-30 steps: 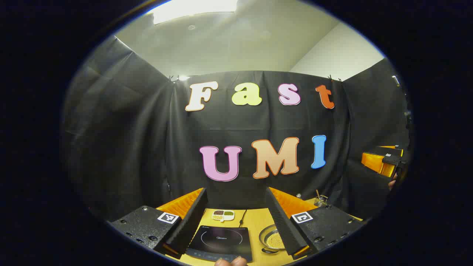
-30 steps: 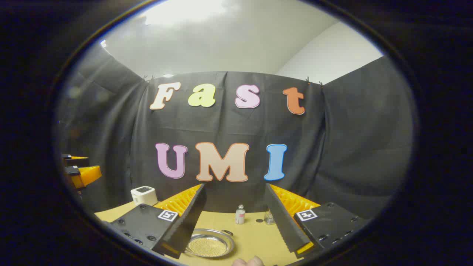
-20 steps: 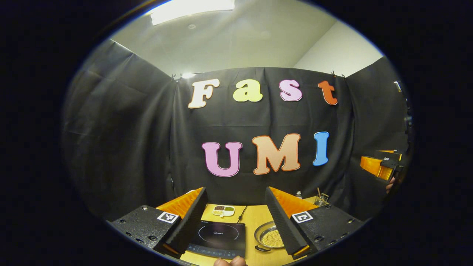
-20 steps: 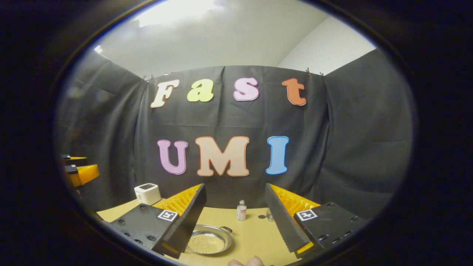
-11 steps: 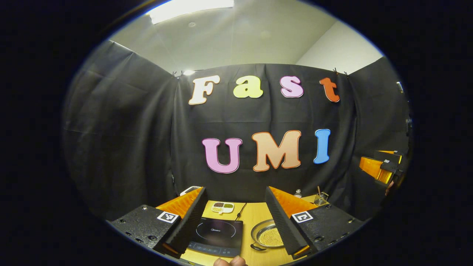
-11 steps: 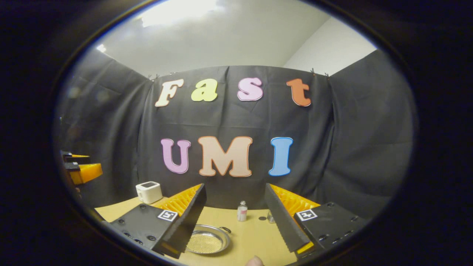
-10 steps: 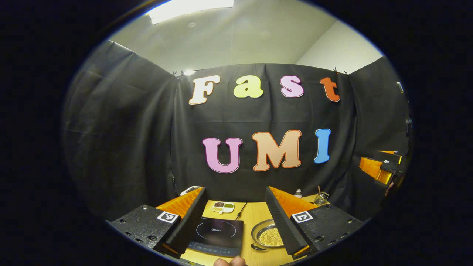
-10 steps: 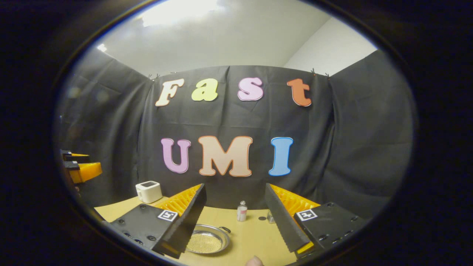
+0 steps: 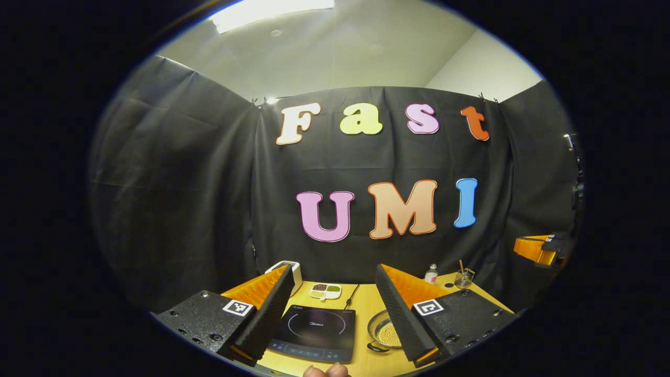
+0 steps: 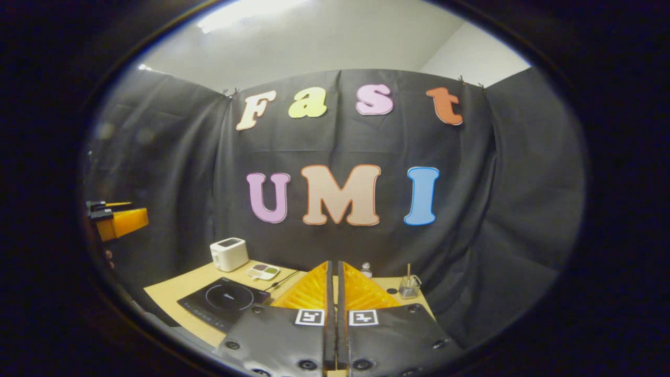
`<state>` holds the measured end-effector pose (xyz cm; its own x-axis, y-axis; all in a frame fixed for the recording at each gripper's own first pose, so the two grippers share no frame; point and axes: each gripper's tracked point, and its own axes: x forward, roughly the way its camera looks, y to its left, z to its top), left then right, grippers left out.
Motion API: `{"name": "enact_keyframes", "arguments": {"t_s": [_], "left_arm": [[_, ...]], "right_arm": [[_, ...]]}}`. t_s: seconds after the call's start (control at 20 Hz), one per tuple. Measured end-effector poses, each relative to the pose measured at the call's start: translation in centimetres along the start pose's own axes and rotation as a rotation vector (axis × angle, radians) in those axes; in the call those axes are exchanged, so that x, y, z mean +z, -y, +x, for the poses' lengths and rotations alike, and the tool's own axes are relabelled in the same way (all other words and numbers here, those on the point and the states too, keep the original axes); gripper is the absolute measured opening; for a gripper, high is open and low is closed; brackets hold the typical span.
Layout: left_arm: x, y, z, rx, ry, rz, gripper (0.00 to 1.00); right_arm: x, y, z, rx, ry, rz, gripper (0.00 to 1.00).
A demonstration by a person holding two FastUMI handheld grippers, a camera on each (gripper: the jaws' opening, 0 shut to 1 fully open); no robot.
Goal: First push the handle of the pot to place it horizontally, then grasp the pot with both hands and set it on the induction cooktop.
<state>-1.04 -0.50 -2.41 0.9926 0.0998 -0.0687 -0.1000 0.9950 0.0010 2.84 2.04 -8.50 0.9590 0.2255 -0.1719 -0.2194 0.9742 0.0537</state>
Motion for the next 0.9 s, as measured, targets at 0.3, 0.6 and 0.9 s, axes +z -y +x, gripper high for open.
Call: {"name": "enact_keyframes", "arguments": {"t_s": [0.3,0.6,0.9], "left_arm": [[-1.7,-5.1,3.1,-0.029,-0.009,0.001,0.96],[-6.3,-9.7,5.4,-0.093,-0.066,-0.022,0.96],[-8.6,-12.6,6.8,-0.096,-0.137,-0.044,0.95]], "right_arm": [[-4.5,-4.0,3.0,-0.011,-0.134,0.011,0.02],[-10.9,-8.6,4.3,-0.071,-0.299,0.090,0.02],[-16.7,-12.9,5.2,-0.100,-0.437,0.179,0.00]]}}
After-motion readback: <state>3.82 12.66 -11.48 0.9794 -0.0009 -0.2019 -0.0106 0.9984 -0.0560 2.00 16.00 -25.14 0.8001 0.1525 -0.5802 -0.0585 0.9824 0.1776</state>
